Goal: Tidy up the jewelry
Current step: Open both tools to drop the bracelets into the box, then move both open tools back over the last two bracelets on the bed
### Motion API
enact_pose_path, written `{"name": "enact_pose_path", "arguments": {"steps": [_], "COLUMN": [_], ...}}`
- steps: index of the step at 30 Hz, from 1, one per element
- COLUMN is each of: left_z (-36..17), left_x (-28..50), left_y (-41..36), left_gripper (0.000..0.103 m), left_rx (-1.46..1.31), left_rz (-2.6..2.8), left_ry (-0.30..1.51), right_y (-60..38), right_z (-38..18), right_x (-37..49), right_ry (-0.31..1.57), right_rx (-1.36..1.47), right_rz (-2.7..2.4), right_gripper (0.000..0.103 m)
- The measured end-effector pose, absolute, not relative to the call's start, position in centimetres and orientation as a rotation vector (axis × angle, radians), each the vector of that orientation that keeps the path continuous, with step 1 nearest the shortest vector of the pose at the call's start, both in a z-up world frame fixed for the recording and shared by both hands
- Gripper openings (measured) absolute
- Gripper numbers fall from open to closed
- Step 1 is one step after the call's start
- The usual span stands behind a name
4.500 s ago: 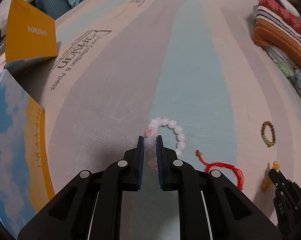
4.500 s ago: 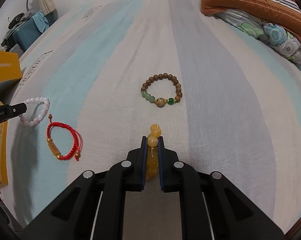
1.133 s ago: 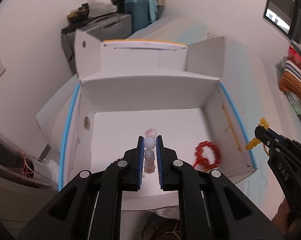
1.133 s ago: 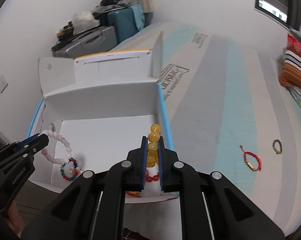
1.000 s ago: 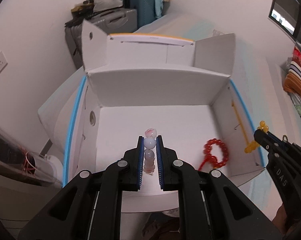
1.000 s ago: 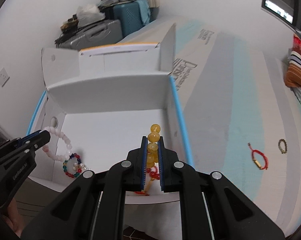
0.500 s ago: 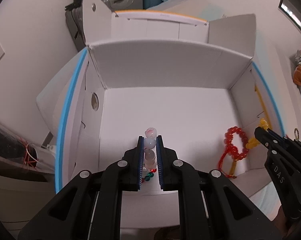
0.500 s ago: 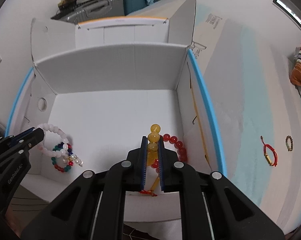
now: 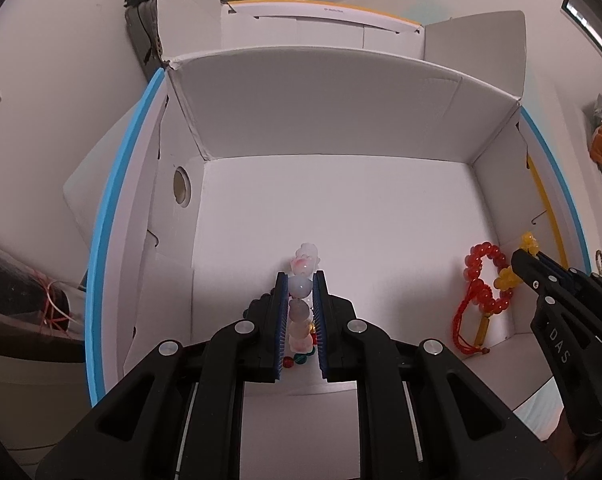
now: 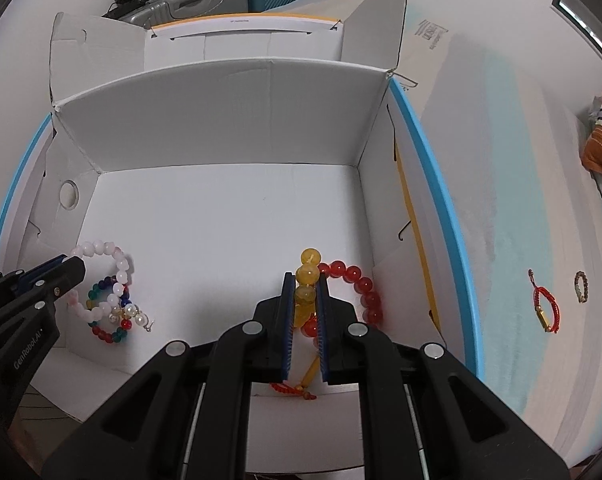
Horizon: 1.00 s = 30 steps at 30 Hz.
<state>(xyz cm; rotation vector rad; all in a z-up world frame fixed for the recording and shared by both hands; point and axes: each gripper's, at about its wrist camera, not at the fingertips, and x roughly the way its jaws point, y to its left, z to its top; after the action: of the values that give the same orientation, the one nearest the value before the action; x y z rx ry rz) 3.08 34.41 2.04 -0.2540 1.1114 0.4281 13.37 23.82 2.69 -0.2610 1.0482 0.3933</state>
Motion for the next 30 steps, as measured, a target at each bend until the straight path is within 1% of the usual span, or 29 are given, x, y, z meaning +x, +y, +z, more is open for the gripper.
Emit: {"name": "enact_pose_path", "arguments": {"steps": [3,4,5,6,10,11,12,13,15,16,17,18,23,26,30], "left_z": [2.6,2.9,3.2,3.4,4.8,5.2,5.4,5.9,6.6,6.9,7.2,7.5,8.6,9.1,9.4], "left_x": [2.7,2.5,2.3,2.2,1.5,1.3,1.2,0.9,0.6,0.5,0.3,0.2,0.4,0.9,1.8], "left_y": [34.5,34.5,34.4,34.4,33.9,33.7,33.6,33.3,32.8,32.4,32.0,31.5,28.7,26.7,23.5], "left_gripper": [0.015,0.018,0.028,0.035,0.047,0.054,0.063,0.066,0.073,0.075,0.079,0.084,0.094,0.097,0.097], "left_rx": [-0.254,-0.246,-0.245,-0.246,-0.236,-0.238,-0.238,-0.235,-0.230,-0.229,-0.227,-0.221,-0.197,-0.181,-0.160], "left_rz": [0.450,0.458,0.462,0.463,0.467,0.466,0.465,0.465,0.466,0.459,0.453,0.450,0.425,0.399,0.352], "left_ry": [1.087,1.076,1.067,1.059,1.021,1.007,0.995,0.973,0.950,0.939,0.930,0.918,0.883,0.872,0.860], "right_y": [23.7,23.7,23.6,23.5,22.9,22.6,22.1,21.8,20.6,20.1,19.6,18.8,15.2,12.3,8.9], "right_z": [3.4,3.7,4.0,4.3,6.1,6.6,7.1,7.4,8.2,8.7,8.9,9.3,10.7,11.4,11.9], "right_x": [12.9,12.6,12.5,12.3,11.3,11.1,10.9,10.7,10.5,10.4,10.4,10.4,10.5,10.6,10.8], "right_ry": [1.011,0.999,0.992,0.986,0.929,0.919,0.906,0.897,0.880,0.870,0.863,0.855,0.819,0.801,0.787], "right_rx": [-0.262,-0.265,-0.262,-0.259,-0.253,-0.245,-0.235,-0.231,-0.216,-0.204,-0.198,-0.191,-0.144,-0.112,-0.081], "right_rz": [0.392,0.391,0.395,0.400,0.410,0.413,0.416,0.415,0.405,0.400,0.395,0.384,0.344,0.311,0.276], "right_gripper": [0.010,0.012,0.019,0.029,0.047,0.053,0.057,0.059,0.072,0.074,0.075,0.079,0.089,0.093,0.095]}}
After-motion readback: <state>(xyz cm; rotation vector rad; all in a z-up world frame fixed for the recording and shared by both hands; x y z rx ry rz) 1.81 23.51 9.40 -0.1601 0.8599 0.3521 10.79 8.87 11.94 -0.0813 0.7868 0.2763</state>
